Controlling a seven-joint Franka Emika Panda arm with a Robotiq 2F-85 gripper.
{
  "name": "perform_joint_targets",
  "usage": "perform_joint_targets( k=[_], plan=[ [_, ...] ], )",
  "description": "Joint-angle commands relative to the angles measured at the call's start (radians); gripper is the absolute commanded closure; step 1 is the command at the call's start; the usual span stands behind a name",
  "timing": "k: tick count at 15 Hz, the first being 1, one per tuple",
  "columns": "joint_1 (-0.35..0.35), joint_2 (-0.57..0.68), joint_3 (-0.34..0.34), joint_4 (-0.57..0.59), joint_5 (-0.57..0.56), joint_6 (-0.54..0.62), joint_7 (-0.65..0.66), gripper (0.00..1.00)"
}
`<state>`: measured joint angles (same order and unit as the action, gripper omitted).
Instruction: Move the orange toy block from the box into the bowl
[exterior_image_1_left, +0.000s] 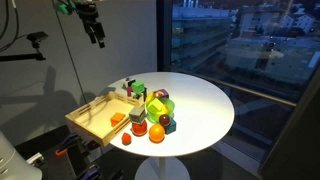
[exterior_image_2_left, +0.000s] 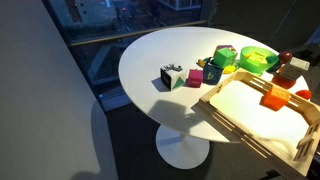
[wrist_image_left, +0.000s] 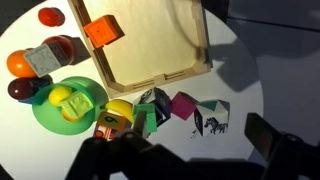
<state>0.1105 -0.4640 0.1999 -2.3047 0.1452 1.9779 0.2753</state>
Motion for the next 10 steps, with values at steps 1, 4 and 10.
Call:
perform_joint_targets(
  k=[1,4,10],
  plan=[
    [0.004,0.001,-0.004,0.004,-0.002,-0.003,0.002,0.0],
    [0.004,0.0,-0.004,0.005,-0.002,-0.003,0.002,0.0],
    [-0.015,0.075,-0.002,0.021,-0.016,0.012,0.022,0.0]
  ],
)
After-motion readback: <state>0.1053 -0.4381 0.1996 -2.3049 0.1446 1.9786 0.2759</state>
